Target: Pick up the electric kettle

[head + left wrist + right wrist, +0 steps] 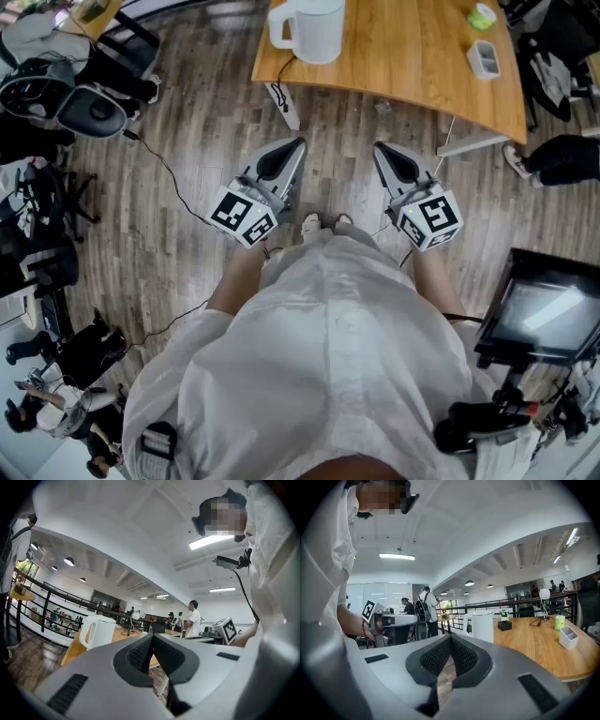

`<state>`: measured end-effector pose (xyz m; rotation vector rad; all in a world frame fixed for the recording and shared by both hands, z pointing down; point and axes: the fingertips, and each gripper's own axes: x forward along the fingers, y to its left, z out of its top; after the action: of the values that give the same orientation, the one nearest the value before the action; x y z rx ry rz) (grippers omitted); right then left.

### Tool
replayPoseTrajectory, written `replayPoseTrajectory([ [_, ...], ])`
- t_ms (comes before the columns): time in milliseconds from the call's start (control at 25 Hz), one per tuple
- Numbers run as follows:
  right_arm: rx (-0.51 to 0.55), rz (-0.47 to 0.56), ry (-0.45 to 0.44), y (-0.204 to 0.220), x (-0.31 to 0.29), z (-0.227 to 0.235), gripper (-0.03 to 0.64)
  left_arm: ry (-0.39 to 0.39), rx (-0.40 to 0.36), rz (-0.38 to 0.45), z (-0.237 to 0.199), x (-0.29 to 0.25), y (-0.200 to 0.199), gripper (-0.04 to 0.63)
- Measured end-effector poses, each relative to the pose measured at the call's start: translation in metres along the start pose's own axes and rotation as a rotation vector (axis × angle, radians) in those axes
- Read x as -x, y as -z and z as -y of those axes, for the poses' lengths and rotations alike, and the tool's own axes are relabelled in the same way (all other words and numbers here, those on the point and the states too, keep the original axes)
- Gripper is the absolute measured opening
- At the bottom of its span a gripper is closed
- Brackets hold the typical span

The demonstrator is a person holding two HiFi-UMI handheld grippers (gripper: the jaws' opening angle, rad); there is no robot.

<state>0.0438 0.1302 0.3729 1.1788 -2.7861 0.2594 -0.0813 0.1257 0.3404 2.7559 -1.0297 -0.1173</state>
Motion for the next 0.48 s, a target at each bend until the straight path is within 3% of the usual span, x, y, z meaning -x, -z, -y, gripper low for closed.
replayPoseTrajectory([
  [480, -0.006, -0.006, 0.011, 0.0005, -0.0013, -0.0003, 0.012, -0.002, 0.008, -0.007, -0.0025, 0.0007, -0.0025, 0.006],
])
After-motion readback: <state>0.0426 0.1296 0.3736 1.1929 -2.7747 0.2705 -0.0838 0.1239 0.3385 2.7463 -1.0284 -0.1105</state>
